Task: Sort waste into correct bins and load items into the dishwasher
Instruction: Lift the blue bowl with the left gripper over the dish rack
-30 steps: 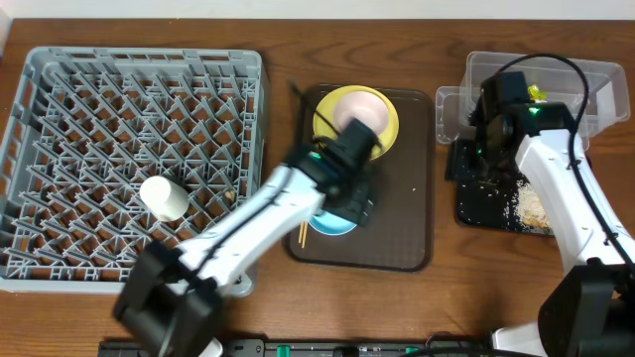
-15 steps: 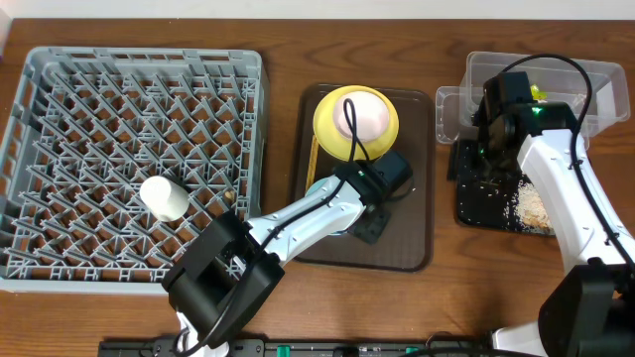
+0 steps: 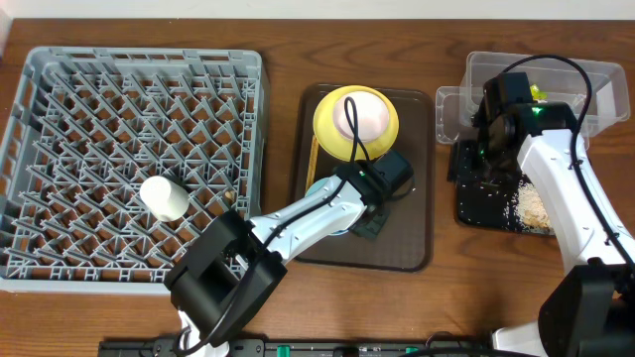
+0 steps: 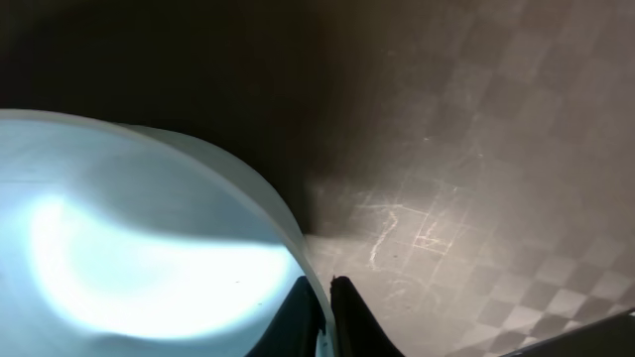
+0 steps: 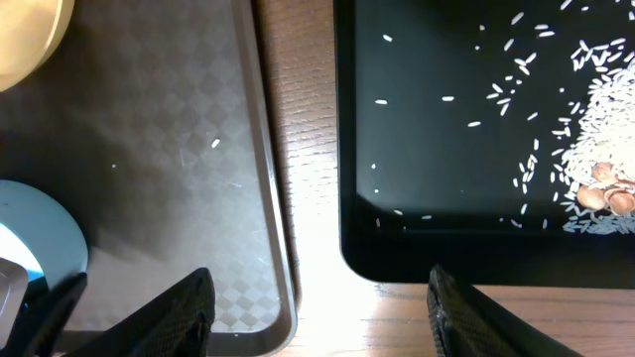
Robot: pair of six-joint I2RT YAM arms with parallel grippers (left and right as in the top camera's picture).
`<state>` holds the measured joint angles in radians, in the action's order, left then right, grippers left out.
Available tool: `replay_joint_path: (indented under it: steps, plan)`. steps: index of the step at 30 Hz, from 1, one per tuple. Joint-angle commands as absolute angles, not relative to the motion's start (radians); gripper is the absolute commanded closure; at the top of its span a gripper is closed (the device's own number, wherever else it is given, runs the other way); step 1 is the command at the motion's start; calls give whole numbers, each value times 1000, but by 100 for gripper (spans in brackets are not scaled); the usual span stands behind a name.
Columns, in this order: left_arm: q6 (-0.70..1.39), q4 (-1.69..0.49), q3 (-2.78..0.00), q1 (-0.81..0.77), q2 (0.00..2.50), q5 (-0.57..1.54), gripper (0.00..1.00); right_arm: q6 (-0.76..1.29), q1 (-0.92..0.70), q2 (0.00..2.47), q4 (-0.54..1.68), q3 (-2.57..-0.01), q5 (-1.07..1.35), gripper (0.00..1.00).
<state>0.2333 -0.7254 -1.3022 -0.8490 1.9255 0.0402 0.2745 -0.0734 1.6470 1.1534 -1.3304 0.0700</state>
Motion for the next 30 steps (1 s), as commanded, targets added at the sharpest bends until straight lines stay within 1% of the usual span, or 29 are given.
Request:
replay_joint_path:
  steps: [1,8,13,17,21,26,30]
  plan:
    - [229,-730,-1316,-847,1890,25,94,275,-70,1623,1157,-1340,57,33]
    - [186,-831,-1424,-815,1744,25,94,275,-70,1623,1160,-1340,57,34]
    - [121,-873,-1530,-699,1615,62,94,275,-70,1623,1161,-1340,57,33]
    - [70,-869,-1575,-507,1533,255,94,273,-70,1623,1164,-1340,57,34]
    - [44,-855,-1577,-275,1516,427,94,272,-70,1623,1163,-1340,57,34]
    - [32,-817,-1577,-24,1570,631,94,272,-70,1623,1163,-1340,57,34]
    - [19,-742,-1577,130,1643,902,94,272,-70,1623,1163,-1340,57,34]
